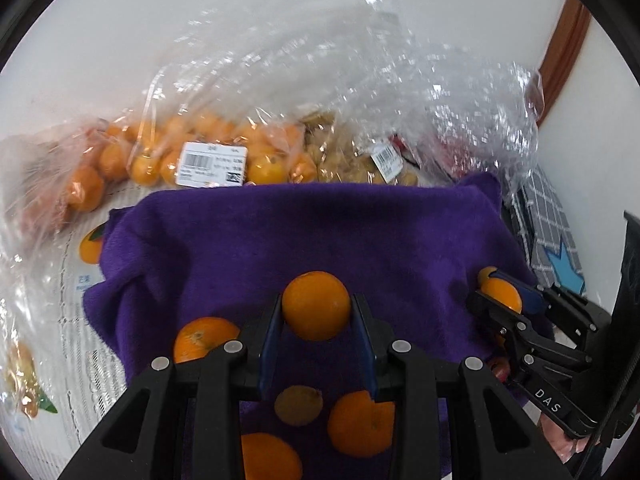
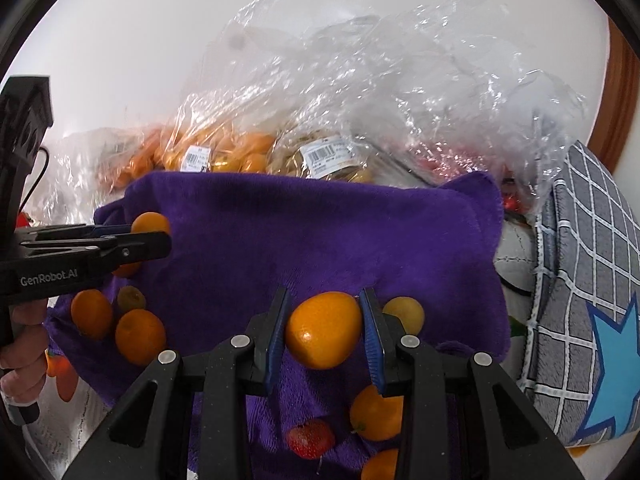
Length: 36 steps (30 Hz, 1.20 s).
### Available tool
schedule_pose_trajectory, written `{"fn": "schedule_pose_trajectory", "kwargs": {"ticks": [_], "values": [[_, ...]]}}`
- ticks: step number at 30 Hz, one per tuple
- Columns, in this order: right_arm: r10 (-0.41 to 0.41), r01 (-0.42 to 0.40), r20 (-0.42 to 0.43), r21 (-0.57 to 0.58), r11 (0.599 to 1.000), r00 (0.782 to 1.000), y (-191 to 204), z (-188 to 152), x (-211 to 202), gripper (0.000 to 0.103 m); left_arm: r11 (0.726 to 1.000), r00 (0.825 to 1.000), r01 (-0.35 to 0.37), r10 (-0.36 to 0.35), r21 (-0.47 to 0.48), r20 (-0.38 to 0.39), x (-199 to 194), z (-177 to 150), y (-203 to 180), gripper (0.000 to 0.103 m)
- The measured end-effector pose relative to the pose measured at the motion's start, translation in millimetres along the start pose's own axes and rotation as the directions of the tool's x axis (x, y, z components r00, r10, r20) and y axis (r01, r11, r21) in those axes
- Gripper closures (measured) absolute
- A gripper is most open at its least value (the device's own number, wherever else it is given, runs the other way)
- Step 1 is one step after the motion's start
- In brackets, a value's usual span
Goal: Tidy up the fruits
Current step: 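Lower both held fruits onto the purple towel and open both tools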
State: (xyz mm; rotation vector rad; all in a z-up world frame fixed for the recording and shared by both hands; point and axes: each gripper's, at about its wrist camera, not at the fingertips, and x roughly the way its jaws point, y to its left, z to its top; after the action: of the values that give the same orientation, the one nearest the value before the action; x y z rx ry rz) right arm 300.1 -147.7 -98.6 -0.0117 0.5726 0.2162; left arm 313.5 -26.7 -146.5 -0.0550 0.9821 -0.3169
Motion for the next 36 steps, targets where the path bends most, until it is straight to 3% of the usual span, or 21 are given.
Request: {"fn": "schedule_pose_trajectory", "kwargs": {"ticks": [19, 22, 24, 29, 31, 36], "values": [[0.003, -0.004, -0.046, -0.019, 1.0, 0.999, 1, -7, 16, 0.068, 1.0, 0.998, -0.017, 0.016, -0.014, -0.06, 22, -8, 0, 0.071], [0.002, -0.003, -0.035, -0.01, 1.0, 0.999, -1, -6, 12, 0.06, 0.999, 0.998, -0.026, 0.025, -0.021, -0.059, 18, -9, -1, 0.071], [0.008, -0.008, -0.024, -0.002, 1.0, 1.0, -2, -6, 6, 0.052, 0.999, 0.998, -0.025, 0.023, -0.035, -0.058, 13, -10, 1, 0.071], [0.001, -0.001, -0.005, 0.019, 1.0, 1.0, -3, -4, -18, 0.051, 0.998, 0.999, -0.048, 0.048, -0.037, -0.024, -15, -11, 2, 0.069], [-0.004, 0.004, 0.01, 0.026, 1.0, 1.0, -3, -4, -31, 0.05, 0.997, 0.998, -0.063, 0.063, -0.038, 0.007, -32, -14, 1, 0.063], [-0.048, 0.045, 0.046, 0.05, 0.998, 0.998, 1, -10, -73, 0.047, 0.996, 0.995, -0.081, 0.084, -0.048, 0.058, -70, -27, -3, 0.058]]}}
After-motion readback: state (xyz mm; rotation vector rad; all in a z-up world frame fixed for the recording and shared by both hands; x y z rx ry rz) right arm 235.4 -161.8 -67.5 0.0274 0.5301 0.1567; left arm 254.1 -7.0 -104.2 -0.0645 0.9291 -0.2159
